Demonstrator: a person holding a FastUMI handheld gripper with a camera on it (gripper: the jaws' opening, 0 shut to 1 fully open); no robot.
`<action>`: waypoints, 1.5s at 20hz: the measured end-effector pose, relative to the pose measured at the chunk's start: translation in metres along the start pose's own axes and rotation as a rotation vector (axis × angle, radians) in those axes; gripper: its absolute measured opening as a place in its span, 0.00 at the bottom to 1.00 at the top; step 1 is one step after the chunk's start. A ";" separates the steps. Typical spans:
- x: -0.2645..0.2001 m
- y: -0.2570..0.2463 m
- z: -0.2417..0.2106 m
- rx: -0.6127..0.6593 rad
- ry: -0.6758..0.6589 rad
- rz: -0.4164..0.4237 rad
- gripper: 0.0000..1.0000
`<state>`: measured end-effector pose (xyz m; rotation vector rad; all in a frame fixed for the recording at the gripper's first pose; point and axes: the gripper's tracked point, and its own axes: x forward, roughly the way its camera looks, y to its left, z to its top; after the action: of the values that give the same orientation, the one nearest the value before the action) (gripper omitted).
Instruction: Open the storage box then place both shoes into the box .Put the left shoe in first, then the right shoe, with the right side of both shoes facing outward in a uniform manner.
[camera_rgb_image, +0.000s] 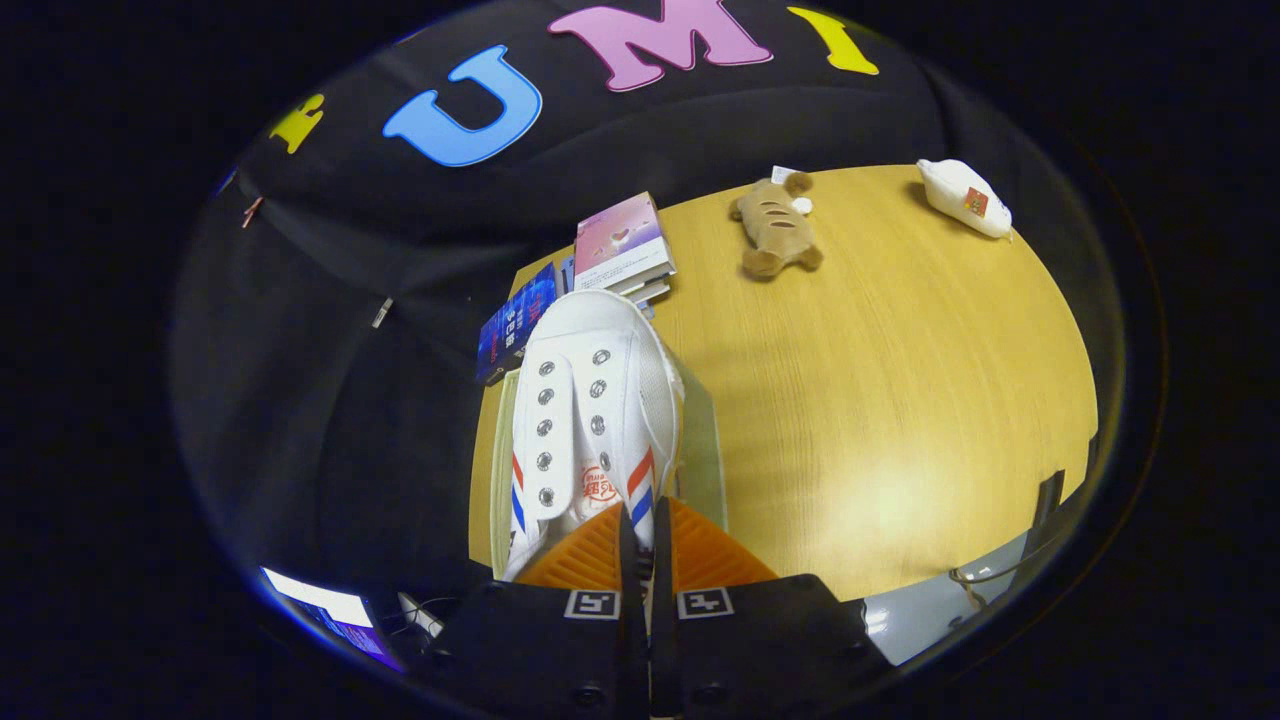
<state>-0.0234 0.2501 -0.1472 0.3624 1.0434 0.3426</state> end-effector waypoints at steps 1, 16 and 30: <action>0.007 0.005 -0.003 -0.005 0.008 -0.002 0.06; 0.061 0.042 -0.020 -0.059 0.036 -0.037 0.55; -0.107 -0.013 0.093 -0.254 -0.503 -0.021 0.99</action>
<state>0.0105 0.1798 -0.0286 0.1929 0.5032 0.3378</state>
